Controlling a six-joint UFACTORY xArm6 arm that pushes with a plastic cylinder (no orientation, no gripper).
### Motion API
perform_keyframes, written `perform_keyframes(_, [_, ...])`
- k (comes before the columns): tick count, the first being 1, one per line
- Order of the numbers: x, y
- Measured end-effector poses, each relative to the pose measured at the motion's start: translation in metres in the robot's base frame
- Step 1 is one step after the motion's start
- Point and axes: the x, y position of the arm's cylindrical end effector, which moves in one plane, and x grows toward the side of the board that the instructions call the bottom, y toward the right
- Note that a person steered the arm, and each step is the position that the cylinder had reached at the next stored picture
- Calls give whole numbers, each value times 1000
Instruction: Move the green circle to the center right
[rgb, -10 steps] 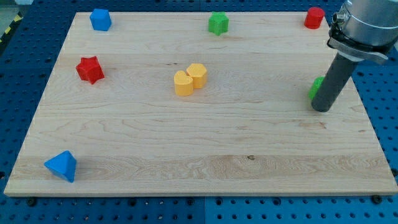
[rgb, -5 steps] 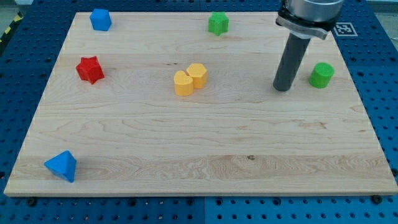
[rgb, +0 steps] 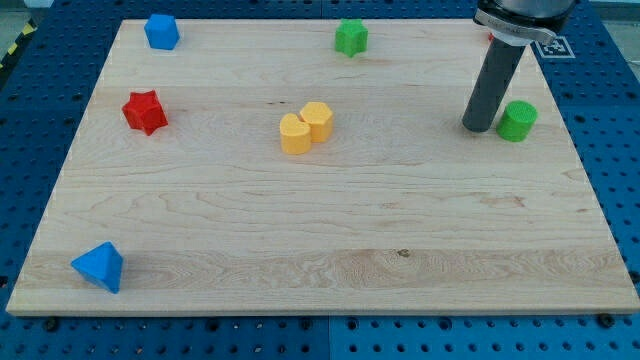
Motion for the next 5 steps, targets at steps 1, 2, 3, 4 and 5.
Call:
perform_keyframes(1, [0, 5])
perform_keyframes(2, [0, 10])
perform_keyframes(3, [0, 10])
perform_keyframes(4, [0, 24])
perform_keyframes(5, [0, 38])
